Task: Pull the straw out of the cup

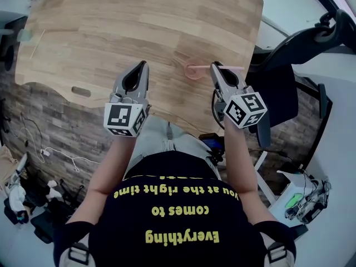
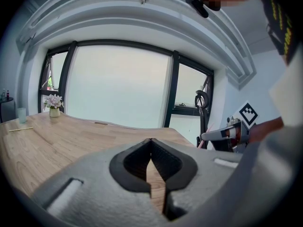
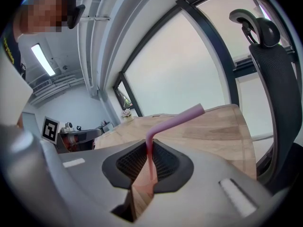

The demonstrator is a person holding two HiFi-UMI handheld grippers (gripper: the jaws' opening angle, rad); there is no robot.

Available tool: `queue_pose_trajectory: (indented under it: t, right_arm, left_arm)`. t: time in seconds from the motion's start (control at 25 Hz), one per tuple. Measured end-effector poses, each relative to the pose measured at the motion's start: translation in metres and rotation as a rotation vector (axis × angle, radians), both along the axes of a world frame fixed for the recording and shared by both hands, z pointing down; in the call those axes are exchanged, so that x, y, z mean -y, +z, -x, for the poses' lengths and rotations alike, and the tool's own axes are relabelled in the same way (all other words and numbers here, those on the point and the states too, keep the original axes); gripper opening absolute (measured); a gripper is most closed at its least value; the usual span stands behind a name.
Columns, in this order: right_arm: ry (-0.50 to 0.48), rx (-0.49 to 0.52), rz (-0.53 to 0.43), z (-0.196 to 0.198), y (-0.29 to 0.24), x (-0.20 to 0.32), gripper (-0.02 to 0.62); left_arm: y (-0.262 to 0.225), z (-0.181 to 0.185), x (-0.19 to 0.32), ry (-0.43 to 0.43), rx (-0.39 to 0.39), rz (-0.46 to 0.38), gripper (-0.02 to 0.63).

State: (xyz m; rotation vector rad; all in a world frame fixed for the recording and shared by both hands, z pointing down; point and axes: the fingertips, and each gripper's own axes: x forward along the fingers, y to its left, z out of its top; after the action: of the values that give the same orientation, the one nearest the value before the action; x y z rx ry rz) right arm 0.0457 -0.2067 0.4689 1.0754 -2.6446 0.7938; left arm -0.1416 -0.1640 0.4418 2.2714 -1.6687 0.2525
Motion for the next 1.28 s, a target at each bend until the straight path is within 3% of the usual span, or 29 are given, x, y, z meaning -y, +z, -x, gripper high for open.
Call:
queue_pose_trajectory:
  t: [1.28]
  right_arm:
    - [0.027, 0.026, -0.222, -0.017, -0.111, -0.008, 0.040]
  left_arm:
    - [-0.036, -0.014, -0.015, 0.026, -0.023, -0.079, 0.000]
